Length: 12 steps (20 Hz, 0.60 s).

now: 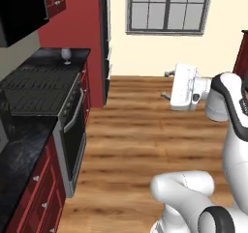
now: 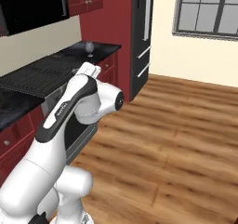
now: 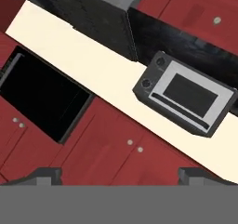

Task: Retrieve the wine glasses from the counter and place one next to each plate.

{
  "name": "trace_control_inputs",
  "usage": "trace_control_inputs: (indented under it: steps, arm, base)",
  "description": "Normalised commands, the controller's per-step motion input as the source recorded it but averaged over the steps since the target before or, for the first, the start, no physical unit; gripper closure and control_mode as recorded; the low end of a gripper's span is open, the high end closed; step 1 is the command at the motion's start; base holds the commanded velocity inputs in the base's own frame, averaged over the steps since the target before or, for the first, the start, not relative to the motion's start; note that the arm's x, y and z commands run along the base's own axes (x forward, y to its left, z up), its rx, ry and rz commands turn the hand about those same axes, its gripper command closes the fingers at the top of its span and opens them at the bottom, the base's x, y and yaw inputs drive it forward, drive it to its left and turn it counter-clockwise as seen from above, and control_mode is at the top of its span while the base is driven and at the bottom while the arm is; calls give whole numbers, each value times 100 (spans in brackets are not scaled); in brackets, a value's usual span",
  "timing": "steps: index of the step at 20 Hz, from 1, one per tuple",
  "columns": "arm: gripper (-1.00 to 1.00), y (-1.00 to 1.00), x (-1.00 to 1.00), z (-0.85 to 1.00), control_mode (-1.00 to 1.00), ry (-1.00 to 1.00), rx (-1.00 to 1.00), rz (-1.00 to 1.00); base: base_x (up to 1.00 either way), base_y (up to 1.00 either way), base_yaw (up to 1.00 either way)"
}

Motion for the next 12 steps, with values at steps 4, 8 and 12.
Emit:
trace_control_inputs:
  steps: [4, 8, 12]
  arm:
    - [-100, 0, 0, 0, 100, 0, 0, 0]
    - [-100, 0, 0, 0, 100, 0, 0, 0]
    - [-100, 0, 0, 0, 100, 0, 0, 0]
  base:
    - [100, -71, 26]
    - [100, -78, 31]
    - [100, -88, 39]
